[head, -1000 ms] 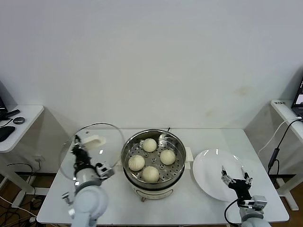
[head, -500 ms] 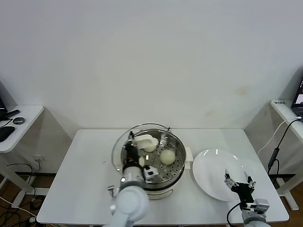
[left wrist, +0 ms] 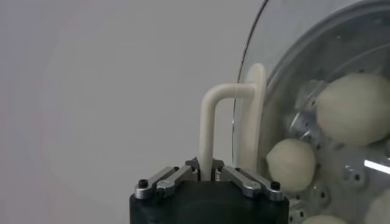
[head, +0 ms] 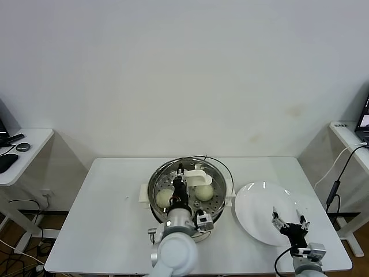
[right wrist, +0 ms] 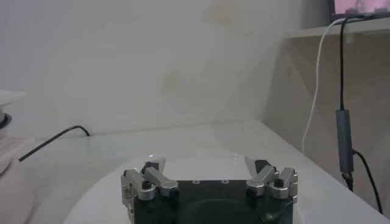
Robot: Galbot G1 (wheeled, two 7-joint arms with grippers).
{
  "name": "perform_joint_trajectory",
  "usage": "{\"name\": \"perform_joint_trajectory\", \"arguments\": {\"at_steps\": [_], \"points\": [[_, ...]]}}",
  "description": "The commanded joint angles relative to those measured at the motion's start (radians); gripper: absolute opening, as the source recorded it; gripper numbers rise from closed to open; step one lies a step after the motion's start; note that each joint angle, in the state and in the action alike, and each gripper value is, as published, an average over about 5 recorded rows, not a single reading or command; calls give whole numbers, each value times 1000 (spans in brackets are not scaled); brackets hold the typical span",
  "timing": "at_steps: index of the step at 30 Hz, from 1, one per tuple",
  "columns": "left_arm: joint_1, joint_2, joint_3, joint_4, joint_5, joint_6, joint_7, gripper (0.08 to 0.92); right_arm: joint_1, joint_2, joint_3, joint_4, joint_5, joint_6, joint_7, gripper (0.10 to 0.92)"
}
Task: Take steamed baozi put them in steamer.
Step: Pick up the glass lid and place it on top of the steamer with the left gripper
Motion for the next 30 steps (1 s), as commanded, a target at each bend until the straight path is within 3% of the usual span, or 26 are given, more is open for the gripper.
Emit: {"name": "perform_joint_trajectory", "arguments": {"at_steps": [1, 30], "points": [[-14, -7, 33, 23, 88, 1, -2, 175, -3, 2, 0, 5, -1, 2, 0, 823], [-11, -15, 9, 112, 175, 0, -28, 175, -34, 8, -5, 20, -14, 13, 0, 823]]}}
